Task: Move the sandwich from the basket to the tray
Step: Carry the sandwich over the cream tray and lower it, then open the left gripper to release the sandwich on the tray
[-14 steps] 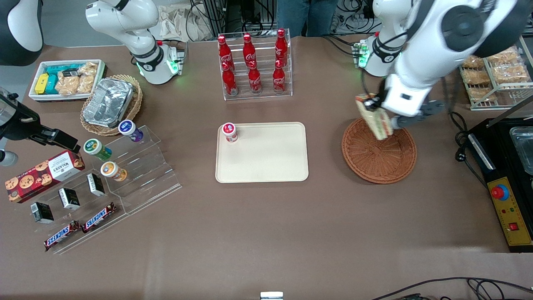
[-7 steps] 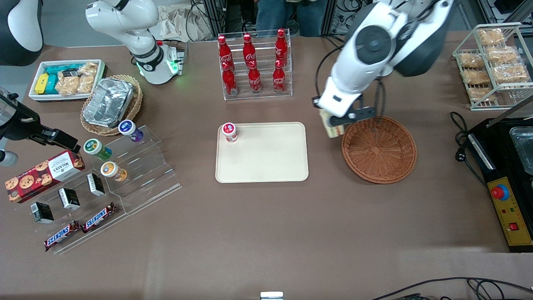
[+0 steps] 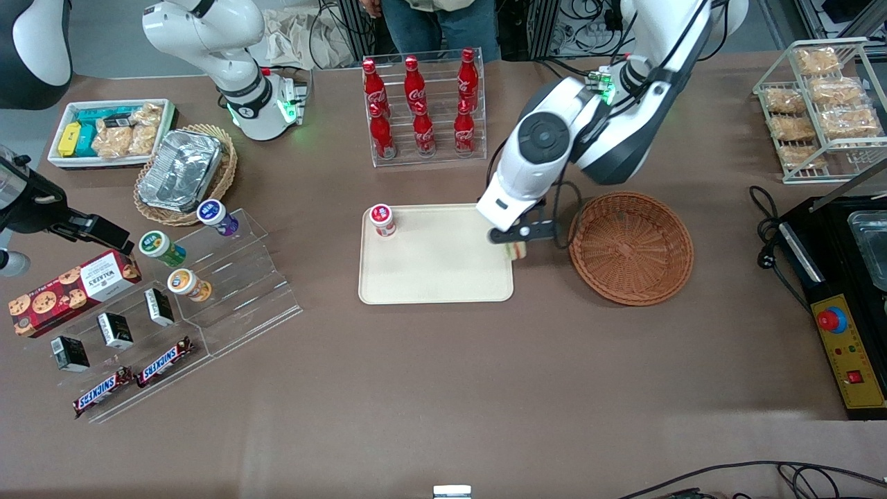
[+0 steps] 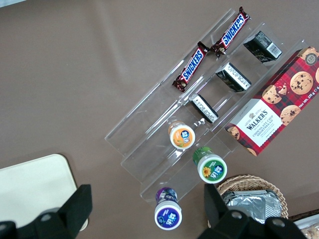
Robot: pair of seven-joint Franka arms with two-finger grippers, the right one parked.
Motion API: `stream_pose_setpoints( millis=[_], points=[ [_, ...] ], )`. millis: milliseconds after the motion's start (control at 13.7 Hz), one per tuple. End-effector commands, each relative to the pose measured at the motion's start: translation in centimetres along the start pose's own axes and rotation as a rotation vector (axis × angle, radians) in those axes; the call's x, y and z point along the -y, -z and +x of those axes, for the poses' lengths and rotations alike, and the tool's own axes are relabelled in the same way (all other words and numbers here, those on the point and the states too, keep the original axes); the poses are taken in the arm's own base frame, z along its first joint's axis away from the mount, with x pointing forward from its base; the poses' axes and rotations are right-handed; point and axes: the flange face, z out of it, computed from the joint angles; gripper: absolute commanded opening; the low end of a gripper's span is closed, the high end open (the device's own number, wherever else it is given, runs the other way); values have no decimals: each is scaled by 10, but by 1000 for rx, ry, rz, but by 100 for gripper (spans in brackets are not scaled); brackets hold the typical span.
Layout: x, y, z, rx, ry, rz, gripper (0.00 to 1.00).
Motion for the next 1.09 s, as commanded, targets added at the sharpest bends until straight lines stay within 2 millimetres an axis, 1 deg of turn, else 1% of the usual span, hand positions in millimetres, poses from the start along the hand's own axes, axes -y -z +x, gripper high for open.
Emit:
stream_pose_setpoints(
  millis=[0, 73, 146, 219, 365, 438, 511, 584, 657, 730, 803, 876, 949, 1022],
  points=[
    [-16, -24, 5, -11, -74, -13, 0],
    [-21, -31, 6, -18, -86, -27, 0],
    [-31, -46, 1, -17, -106, -29, 0],
    [-39, -54, -5, -27, -133, -14, 0],
    [-39, -67, -4, -33, -148, 13, 0],
    [-38, -72, -3, -27, -148, 15, 2],
    [-36, -84, 0, -8, -145, 22, 7],
    [-36, -91, 3, -13, -144, 14, 8],
    [-31, -91, 10, -31, -132, 3, 16],
    [-26, -93, 17, -36, -117, 6, 34],
    [-26, -93, 16, -37, -109, 7, 87],
    [-25, -87, 17, -45, -104, 5, 100],
    [-20, -82, 22, -56, -80, 4, 100],
    [-14, -69, 29, -77, -56, -2, 100]
  ],
)
